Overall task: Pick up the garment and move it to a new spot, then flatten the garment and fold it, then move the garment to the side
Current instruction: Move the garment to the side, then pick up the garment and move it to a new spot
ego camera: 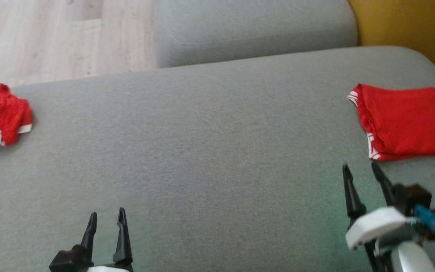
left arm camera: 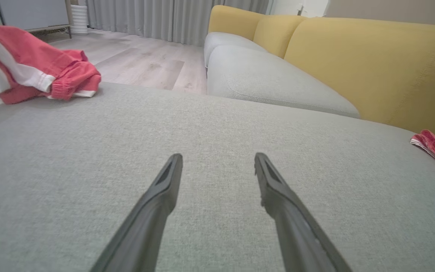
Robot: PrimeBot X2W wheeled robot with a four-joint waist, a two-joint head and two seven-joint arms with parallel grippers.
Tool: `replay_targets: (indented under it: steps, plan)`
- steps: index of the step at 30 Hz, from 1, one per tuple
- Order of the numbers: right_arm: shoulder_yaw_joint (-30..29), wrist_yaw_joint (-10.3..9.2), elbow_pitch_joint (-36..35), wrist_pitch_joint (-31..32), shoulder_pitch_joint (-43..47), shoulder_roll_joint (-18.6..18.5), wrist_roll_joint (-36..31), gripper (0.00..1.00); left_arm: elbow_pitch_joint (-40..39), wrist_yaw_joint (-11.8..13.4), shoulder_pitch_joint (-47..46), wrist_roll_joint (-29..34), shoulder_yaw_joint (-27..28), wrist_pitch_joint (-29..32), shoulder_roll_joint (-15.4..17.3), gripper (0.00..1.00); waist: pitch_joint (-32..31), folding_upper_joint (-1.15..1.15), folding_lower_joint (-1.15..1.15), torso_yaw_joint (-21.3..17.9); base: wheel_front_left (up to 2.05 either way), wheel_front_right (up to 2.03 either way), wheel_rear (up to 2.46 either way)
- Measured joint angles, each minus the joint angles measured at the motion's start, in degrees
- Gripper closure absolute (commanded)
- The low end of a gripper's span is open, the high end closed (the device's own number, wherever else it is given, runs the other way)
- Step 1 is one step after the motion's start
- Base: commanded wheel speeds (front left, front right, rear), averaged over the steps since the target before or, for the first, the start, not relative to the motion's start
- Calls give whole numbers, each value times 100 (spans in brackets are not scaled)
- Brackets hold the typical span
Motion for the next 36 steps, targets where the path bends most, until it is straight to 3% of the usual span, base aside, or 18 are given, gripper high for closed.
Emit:
replay_targets:
  steps: [16, 36]
  plan:
    - [708, 0, -332, -49, 524, 41, 691, 0, 143, -5, 213, -2, -22, -1, -20, 0, -228, 0, 1, 267, 0, 0, 0]
    - [734, 0, -208, -109, 530, 40, 673, 0, 187, -53, 207, -2, -105, -1, -33, 0, -262, 0, 1, 403, 0, 0, 0]
